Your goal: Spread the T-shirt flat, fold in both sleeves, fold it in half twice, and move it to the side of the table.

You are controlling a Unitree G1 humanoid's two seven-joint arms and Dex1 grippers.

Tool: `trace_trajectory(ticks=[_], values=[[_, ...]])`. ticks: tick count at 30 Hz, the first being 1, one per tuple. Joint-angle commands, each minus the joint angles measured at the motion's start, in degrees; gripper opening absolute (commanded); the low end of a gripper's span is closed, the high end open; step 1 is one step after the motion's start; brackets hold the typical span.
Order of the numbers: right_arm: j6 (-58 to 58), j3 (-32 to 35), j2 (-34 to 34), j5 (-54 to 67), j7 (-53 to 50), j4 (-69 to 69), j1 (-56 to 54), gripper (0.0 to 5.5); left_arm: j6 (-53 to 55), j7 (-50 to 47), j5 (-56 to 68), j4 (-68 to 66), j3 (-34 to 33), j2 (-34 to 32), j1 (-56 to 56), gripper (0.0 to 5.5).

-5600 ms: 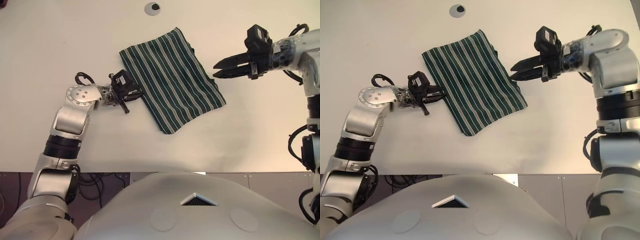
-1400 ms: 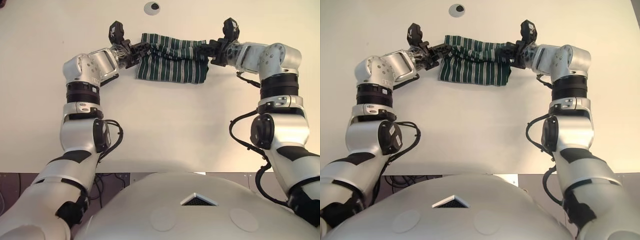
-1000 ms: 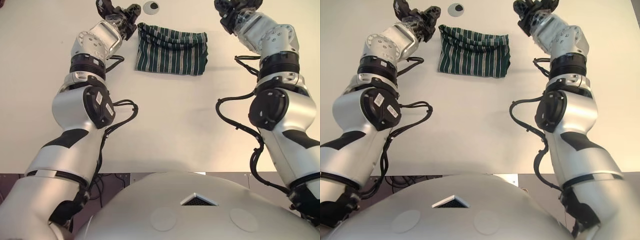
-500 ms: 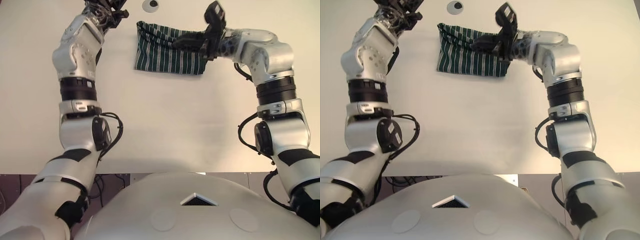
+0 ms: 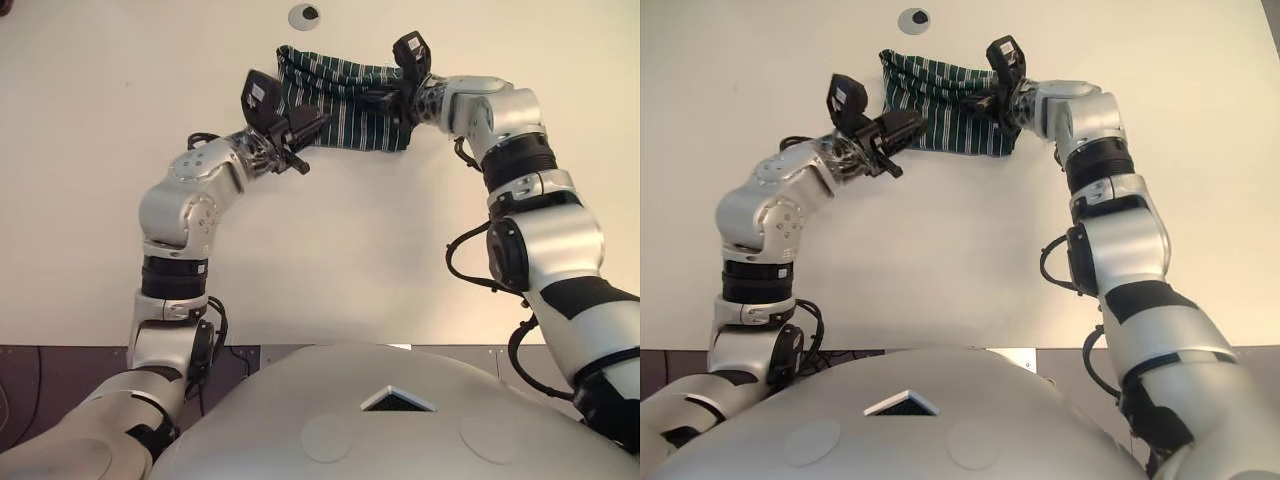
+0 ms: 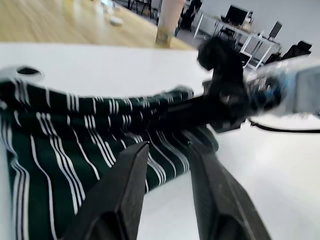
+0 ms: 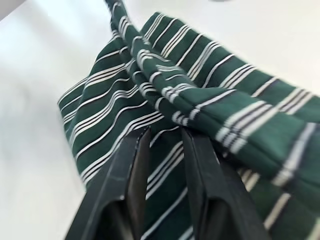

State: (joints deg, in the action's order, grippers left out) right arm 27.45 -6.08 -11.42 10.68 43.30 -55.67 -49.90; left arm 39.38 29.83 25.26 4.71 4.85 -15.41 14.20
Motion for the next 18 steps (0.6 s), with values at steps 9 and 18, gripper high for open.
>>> trace_trajectory(ticks=[9,18], values=[[-20.49,8.58,5.36,-3.98,-25.73,-14.44,-7.66,1.12,-5.2,-0.88,-3.73,-8.01,0.3,3.15,2.89,1.39],[-28.83,7.07,4.3,-8.29,-20.82,-15.26,-8.38,1.12,-6.13,-1.49,-4.78,-9.74,-1.0,3.07,3.77,1.39]])
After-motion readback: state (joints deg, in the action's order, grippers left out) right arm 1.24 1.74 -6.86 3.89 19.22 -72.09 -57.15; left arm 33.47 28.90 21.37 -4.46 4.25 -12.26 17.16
